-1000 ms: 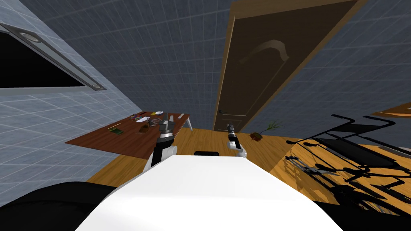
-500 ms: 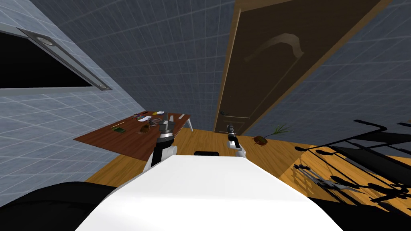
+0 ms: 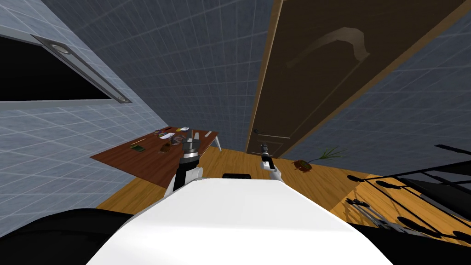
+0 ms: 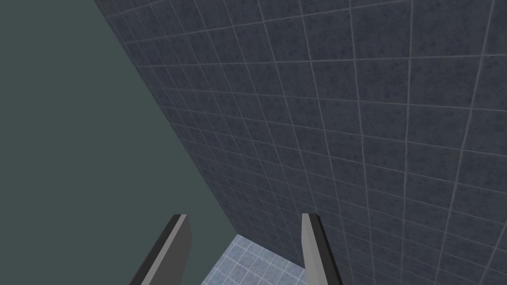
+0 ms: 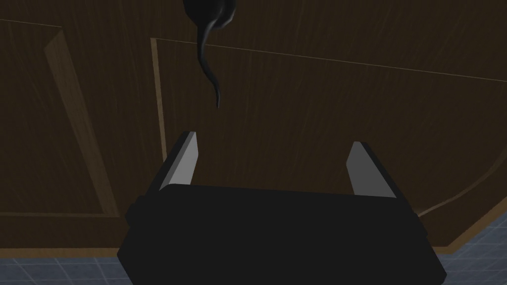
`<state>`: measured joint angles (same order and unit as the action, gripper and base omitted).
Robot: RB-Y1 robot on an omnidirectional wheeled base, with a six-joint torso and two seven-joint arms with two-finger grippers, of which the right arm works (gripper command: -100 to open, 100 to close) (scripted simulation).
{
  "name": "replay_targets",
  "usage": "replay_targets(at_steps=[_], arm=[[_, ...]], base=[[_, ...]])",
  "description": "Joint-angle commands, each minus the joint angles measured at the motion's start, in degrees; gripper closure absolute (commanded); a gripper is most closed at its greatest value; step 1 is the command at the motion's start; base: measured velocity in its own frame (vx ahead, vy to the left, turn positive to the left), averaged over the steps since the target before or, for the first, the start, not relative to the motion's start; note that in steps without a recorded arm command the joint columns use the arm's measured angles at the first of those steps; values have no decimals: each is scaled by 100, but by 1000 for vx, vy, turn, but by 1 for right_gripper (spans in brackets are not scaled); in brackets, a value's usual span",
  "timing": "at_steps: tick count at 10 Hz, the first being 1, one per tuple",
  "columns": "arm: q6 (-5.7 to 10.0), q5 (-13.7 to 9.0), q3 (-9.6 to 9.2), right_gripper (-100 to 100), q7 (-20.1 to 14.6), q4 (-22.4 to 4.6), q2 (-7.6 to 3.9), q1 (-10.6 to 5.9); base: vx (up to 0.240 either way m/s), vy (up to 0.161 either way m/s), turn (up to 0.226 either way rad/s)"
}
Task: Pull the door open
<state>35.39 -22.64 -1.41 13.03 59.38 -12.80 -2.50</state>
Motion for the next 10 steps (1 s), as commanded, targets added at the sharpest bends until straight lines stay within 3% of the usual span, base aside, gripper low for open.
replay_targets(at_steps=[1, 3, 10], arm=[[39, -94, -14, -100, 11, -259, -31, -122], [81, -244, -34, -100, 32, -621, -77, -286], [179, -592, -81, -100, 82, -1460, -183, -667]], base=[[82, -33, 71], [87, -44, 90], [89, -46, 68]])
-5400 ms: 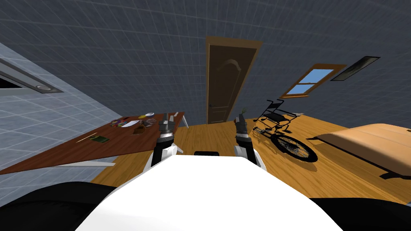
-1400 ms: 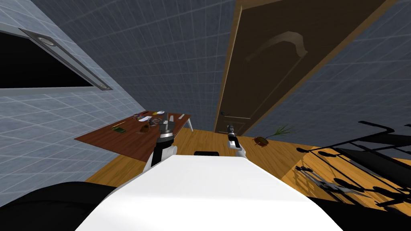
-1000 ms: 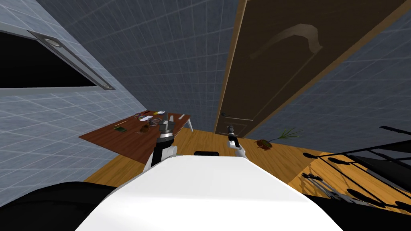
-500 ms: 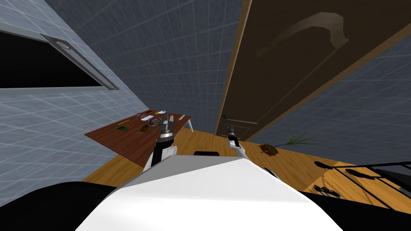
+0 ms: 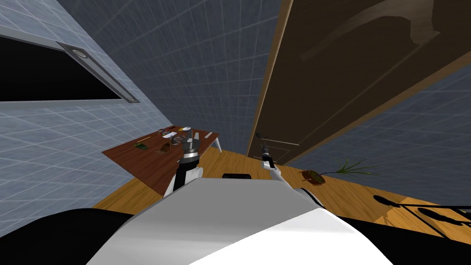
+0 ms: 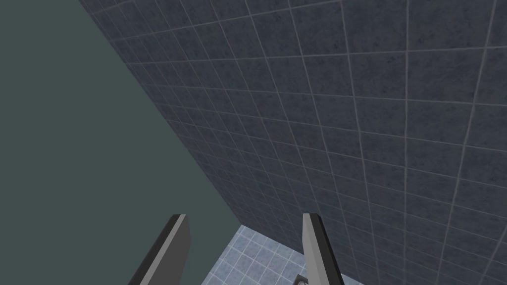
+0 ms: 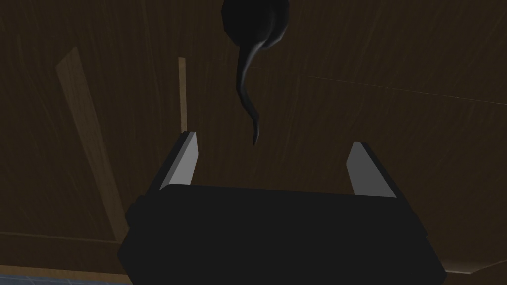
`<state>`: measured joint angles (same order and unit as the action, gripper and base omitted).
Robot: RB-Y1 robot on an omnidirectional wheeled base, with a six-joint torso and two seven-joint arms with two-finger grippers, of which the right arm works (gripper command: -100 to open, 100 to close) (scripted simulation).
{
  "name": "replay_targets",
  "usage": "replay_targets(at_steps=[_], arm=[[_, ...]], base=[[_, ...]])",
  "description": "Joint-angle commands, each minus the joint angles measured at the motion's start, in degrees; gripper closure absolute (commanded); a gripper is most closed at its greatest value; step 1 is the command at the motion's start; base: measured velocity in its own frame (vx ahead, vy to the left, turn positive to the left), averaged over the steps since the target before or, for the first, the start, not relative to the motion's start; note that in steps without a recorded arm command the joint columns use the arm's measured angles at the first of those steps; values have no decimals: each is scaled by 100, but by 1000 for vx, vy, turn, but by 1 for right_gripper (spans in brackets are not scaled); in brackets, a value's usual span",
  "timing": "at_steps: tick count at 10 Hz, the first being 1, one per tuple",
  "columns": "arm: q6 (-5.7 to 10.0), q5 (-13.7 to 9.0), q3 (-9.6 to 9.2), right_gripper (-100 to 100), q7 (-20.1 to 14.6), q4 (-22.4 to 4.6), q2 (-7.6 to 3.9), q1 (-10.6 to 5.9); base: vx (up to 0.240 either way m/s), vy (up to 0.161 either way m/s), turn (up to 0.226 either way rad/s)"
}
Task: Pull the door open
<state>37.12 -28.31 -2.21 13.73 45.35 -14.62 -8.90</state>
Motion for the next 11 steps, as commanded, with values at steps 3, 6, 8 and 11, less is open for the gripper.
replay_targets(at_steps=[3, 6, 8, 11], arm=[[42, -156, -18, -100, 31, -372, -40, -171], [69, -174, 56, -100, -150, -325, -230, -12], [128, -201, 103, -100, -311, -392, -389, 71], [250, -256, 199, -100, -639, -528, -713, 241]], base=[[74, -43, 51], [116, 1, 106], [172, 33, 108], [176, -23, 162]])
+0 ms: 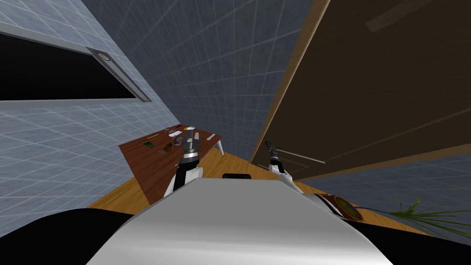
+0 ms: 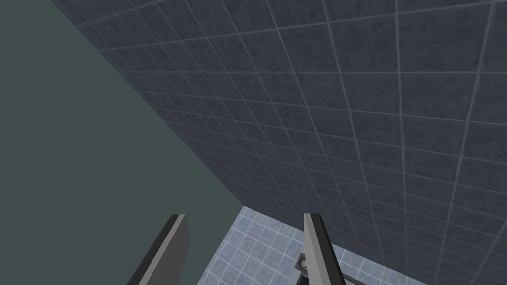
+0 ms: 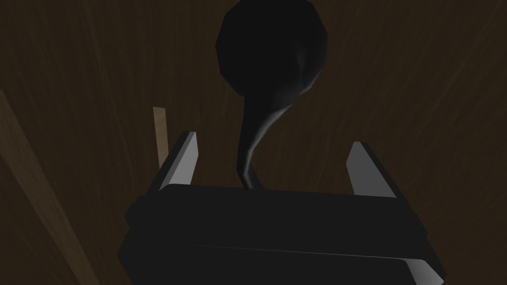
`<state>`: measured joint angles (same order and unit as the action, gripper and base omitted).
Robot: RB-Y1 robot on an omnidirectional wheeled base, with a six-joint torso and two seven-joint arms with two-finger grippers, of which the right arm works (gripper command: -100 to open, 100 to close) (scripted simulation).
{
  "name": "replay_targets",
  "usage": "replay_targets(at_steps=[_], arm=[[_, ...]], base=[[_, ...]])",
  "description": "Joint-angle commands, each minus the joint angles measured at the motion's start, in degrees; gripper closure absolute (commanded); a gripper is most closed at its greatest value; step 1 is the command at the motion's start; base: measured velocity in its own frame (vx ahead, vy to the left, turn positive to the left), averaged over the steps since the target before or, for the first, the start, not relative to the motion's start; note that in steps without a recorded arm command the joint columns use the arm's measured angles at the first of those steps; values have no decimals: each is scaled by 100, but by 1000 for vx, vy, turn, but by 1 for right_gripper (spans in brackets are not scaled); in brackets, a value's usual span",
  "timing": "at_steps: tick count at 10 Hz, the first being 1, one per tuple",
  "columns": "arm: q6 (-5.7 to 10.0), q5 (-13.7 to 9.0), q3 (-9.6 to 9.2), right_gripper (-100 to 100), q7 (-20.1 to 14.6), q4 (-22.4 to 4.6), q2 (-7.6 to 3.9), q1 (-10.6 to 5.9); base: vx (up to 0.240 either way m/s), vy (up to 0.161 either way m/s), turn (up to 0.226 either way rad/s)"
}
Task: Pull the door open
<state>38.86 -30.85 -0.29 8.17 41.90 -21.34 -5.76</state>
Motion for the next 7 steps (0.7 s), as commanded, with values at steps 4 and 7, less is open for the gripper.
replay_targets(at_steps=[4, 7], arm=[[75, -20, 41, 100, -128, -141, -106, 6], [75, -20, 41, 100, -128, -141, -106, 6]], base=[[89, -9, 44], [-23, 3, 1]])
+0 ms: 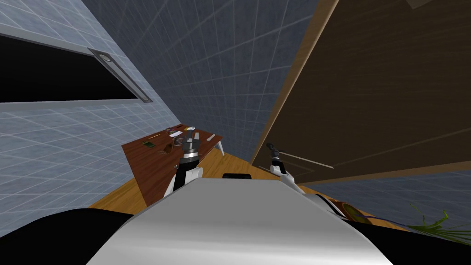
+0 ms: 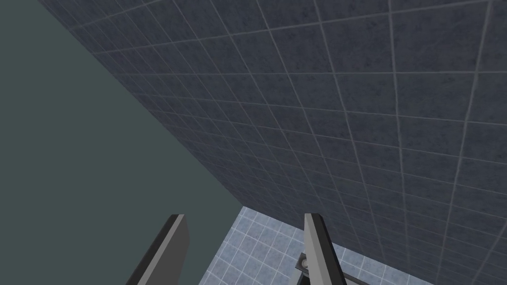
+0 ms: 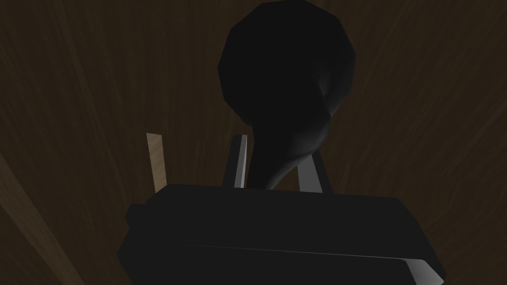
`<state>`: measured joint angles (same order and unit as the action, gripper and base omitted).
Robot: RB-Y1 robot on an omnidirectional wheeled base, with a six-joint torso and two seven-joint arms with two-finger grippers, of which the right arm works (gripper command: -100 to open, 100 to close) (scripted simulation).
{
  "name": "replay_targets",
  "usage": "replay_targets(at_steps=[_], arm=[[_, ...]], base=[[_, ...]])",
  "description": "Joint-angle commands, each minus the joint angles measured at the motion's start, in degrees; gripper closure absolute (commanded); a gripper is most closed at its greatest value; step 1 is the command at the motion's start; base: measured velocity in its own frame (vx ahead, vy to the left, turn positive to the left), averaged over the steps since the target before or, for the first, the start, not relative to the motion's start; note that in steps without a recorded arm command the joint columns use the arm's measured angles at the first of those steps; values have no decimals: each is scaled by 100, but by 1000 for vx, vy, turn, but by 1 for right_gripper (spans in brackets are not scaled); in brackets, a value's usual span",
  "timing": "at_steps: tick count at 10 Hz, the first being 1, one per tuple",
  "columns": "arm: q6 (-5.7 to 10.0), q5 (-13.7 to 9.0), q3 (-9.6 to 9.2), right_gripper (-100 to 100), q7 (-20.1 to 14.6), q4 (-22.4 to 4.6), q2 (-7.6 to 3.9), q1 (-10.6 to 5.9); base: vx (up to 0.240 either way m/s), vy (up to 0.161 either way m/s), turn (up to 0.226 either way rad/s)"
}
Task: Pull the door open
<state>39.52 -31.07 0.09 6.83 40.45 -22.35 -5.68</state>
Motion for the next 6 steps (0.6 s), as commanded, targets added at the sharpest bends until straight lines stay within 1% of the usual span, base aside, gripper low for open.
replay_targets(at_steps=[1, 2, 3, 4, 6], arm=[[9, 2, 3, 100, 7, 4, -6, -2], [9, 2, 3, 100, 7, 4, -6, -2], [26, 27, -82, 100, -90, 28, -55, 50], [43, 41, -128, 100, -142, 45, -88, 76], [83, 76, -235, 100, -266, 87, -168, 137]], base=[[-6, 1, -1], [0, 0, 0], [-130, -27, 123], [-196, -32, 144], [-220, -68, 143]])
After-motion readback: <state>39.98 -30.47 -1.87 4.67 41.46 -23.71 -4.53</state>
